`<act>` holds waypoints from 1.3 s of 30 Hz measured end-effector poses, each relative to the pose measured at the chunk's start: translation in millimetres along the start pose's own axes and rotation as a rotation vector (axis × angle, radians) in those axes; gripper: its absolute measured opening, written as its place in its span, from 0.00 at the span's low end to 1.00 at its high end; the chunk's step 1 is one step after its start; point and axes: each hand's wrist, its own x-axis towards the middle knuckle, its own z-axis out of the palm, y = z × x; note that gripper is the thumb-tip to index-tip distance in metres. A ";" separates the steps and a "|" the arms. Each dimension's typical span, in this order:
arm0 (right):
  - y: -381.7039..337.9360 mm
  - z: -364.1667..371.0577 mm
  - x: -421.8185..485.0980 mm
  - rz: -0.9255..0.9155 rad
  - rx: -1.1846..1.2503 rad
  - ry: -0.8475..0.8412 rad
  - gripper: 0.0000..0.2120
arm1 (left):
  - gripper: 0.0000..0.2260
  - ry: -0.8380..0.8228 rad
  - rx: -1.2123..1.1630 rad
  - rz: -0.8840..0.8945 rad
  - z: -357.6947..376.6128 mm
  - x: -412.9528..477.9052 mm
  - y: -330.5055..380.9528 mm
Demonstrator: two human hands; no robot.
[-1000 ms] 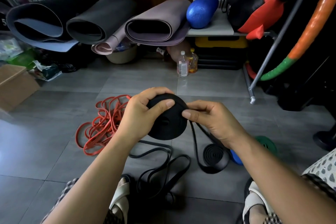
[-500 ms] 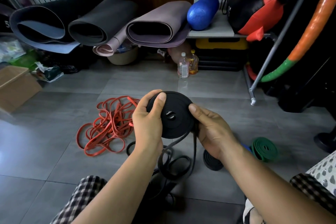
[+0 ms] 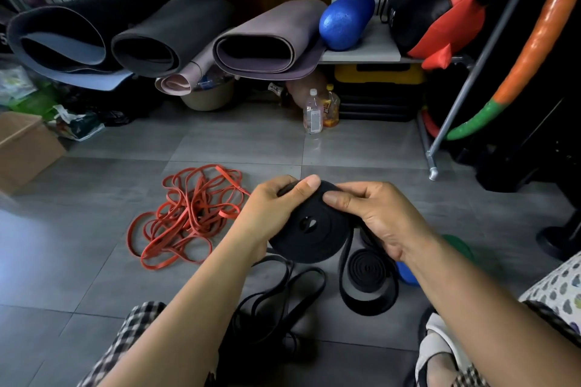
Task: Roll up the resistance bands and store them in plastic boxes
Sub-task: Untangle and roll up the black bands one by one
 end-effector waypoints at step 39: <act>16.6 1.8 4.3 -0.064 -0.036 0.127 0.17 | 0.07 0.274 -0.318 0.068 26.0 6.5 -12.5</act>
